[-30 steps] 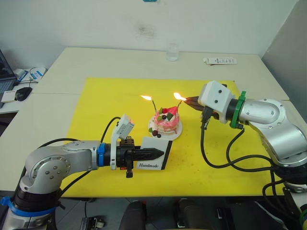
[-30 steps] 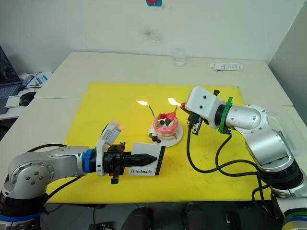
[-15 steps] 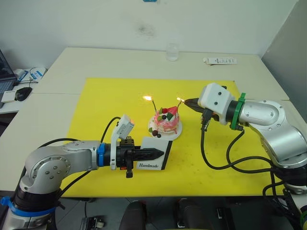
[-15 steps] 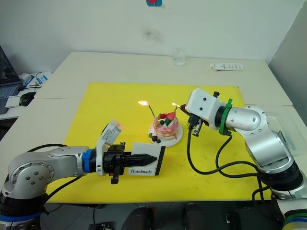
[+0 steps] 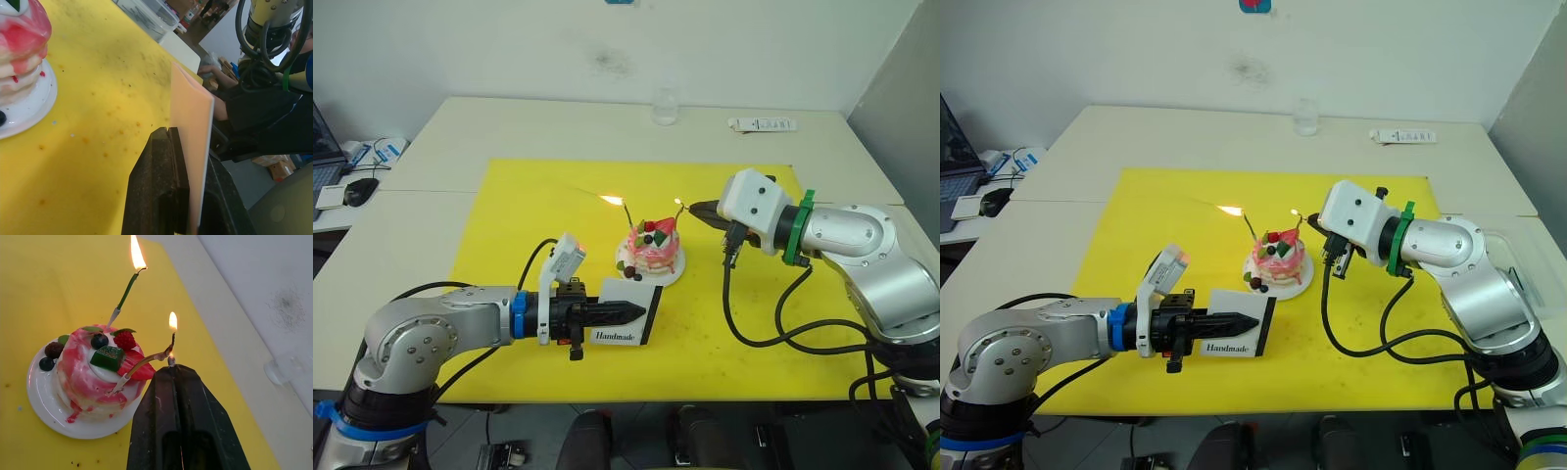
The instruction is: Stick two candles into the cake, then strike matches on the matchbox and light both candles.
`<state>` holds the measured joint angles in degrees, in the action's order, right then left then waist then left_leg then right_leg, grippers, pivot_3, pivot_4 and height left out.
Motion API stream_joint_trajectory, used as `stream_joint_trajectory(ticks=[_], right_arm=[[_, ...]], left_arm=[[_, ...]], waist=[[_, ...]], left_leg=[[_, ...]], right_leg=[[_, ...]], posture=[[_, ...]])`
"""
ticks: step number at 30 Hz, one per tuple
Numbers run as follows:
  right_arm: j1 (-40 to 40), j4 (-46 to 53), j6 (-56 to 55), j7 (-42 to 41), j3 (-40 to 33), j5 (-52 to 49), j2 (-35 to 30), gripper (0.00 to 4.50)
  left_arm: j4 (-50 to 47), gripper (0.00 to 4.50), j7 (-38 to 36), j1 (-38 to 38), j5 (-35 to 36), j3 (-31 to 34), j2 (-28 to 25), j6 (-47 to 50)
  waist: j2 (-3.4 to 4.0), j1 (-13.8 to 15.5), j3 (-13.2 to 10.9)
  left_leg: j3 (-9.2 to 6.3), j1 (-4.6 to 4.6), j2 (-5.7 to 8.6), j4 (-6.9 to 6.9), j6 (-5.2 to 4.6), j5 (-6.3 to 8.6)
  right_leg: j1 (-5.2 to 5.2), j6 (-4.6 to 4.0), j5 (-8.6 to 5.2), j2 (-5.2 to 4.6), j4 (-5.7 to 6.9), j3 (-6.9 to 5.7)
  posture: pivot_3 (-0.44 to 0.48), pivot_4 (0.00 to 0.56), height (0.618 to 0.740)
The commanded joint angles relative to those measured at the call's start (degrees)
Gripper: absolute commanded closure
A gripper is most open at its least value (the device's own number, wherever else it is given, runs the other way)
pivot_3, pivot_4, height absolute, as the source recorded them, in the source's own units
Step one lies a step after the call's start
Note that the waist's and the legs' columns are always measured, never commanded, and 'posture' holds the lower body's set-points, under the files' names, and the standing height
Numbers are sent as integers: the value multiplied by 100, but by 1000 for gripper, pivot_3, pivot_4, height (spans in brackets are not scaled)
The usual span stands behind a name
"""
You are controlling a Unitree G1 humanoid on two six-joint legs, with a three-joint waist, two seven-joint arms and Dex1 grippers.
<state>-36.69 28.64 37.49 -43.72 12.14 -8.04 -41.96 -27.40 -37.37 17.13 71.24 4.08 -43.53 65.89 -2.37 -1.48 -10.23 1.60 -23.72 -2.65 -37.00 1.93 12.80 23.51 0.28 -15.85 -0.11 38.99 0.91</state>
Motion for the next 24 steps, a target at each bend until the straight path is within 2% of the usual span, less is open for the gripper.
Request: stream_joint_trajectory(ticks=[1, 17, 22, 24], right_arm=[[-88, 194, 12, 17, -268, -35, -35, 4471], [100, 458, 437, 41, -683, -117, -201, 4471], [539, 486, 632, 156, -1197, -46, -491, 4471], [1034, 447, 849, 348, -1687, 38, -588, 4471]], left_arm=[[-81, 4500, -100, 90, 2, -24, 21, -67], [-59, 4500, -208, 102, -56, -73, 41, -78], [-31, 4500, -205, 140, -64, -103, 75, -71], [-42, 4500, -180, 118, -47, -130, 129, -69]], waist=[[0, 0, 0], [0, 1, 0], [0, 12, 0], [-2, 20, 1]], left_leg=[[0, 0, 0, 0, 0, 0], [0, 0, 0, 0, 0, 0], [0, -1, 3, 0, 0, 0], [2, -1, 3, 0, 0, 0]], right_leg=[[0, 0, 0, 0, 0, 0], [0, 0, 0, 0, 0, 0], [-1, 0, 0, -1, 0, 0], [-1, 0, 0, -1, 0, 2]], posture=[[0, 150, 740], [0, 150, 740], [0, 150, 740], [0, 150, 740]])
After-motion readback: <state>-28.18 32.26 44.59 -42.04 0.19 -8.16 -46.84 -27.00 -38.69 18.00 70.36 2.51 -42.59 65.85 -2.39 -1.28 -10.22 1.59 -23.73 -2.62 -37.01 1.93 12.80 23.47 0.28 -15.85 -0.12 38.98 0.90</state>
